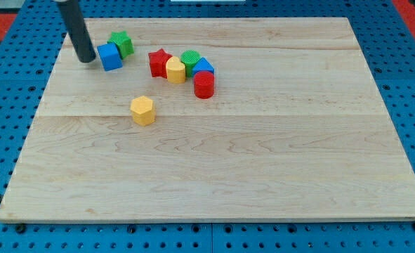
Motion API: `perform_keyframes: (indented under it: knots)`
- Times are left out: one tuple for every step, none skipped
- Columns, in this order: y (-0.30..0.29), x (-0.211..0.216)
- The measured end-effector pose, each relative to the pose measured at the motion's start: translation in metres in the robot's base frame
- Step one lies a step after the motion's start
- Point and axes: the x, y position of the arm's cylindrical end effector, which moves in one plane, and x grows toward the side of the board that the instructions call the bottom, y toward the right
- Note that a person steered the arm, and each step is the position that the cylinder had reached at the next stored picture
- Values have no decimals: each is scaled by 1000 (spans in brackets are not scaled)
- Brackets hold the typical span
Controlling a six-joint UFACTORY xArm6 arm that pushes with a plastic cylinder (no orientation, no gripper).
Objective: Move the green star into the green circle
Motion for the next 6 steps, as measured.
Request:
perform_keyframes:
  knots:
    - [14, -38]
    - [127, -33]
    - [156, -5]
    - [96, 15]
    - [84, 56]
    - [74, 6]
